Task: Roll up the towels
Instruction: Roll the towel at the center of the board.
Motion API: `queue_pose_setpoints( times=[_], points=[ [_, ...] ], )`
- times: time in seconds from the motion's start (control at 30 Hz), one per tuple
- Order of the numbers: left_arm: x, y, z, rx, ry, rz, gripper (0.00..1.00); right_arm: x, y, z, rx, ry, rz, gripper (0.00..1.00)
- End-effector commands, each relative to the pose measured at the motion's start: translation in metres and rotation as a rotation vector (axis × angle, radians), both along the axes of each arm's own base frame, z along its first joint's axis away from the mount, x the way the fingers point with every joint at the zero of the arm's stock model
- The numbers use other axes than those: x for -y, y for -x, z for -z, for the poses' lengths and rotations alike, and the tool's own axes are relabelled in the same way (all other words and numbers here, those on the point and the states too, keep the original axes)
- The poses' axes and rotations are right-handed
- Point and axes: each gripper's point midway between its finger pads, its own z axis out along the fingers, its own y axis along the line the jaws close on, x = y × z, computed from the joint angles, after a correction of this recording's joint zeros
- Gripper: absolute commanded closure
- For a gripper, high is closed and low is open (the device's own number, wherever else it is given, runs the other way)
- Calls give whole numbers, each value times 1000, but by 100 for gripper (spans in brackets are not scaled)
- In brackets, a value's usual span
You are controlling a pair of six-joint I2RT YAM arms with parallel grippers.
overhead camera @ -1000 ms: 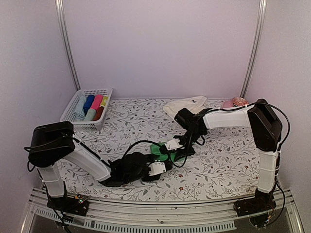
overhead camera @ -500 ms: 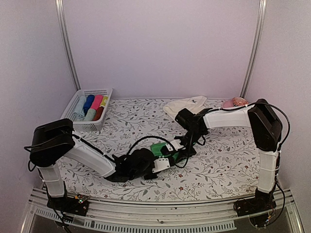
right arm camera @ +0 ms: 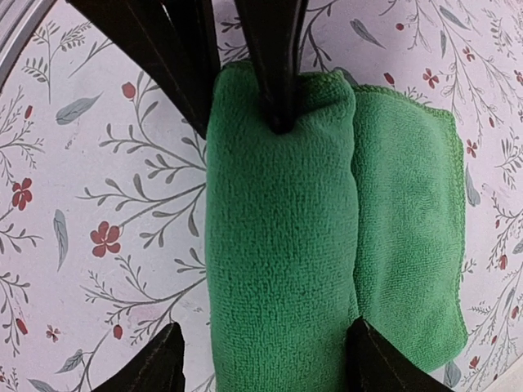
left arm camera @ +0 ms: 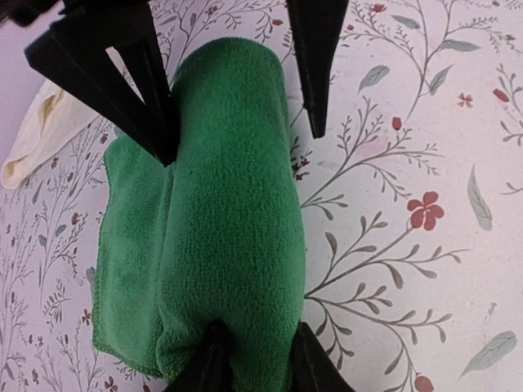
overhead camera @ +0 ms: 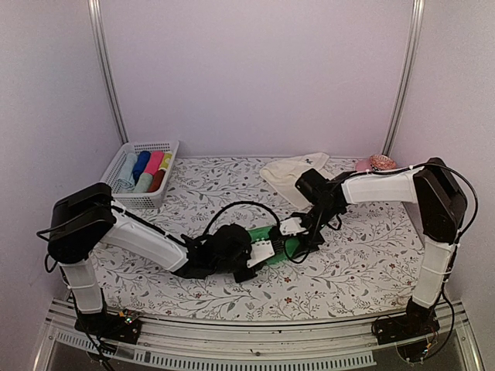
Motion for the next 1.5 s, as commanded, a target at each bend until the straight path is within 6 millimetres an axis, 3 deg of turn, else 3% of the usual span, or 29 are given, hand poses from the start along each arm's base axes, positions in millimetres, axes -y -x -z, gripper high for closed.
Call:
queue_pose_setpoints(
  times=[0.0,0.13,0.53,0.67,0.8,0.87,1.07,1.47],
  points=[
    [-23,15,38,-182,-91,-17,75,8,-5,-7,20,-16,12,32],
    [-23,13,37,-222,-72,-23,74,10,-17,-12,30,-37,57,32],
    [-25,9,39,-352,-36,-23,74,6,-34,-55,66,-209,116,30],
    [-26,0,38,-406,-18,-45,74,15,-26,-55,138,-229,71,30],
    [-27,-6,40,-467,-23,-63,73,23,-1,-61,176,-283,-39,30],
    [-31,-9,54,-516,-43,-86,74,26,9,-63,205,-305,-95,28],
    [-36,-16,64,-601,-45,-130,75,24,13,-52,231,-306,-127,28],
    [-48,-38,63,-712,19,-187,77,3,-2,-13,323,-209,-72,28]
  ],
)
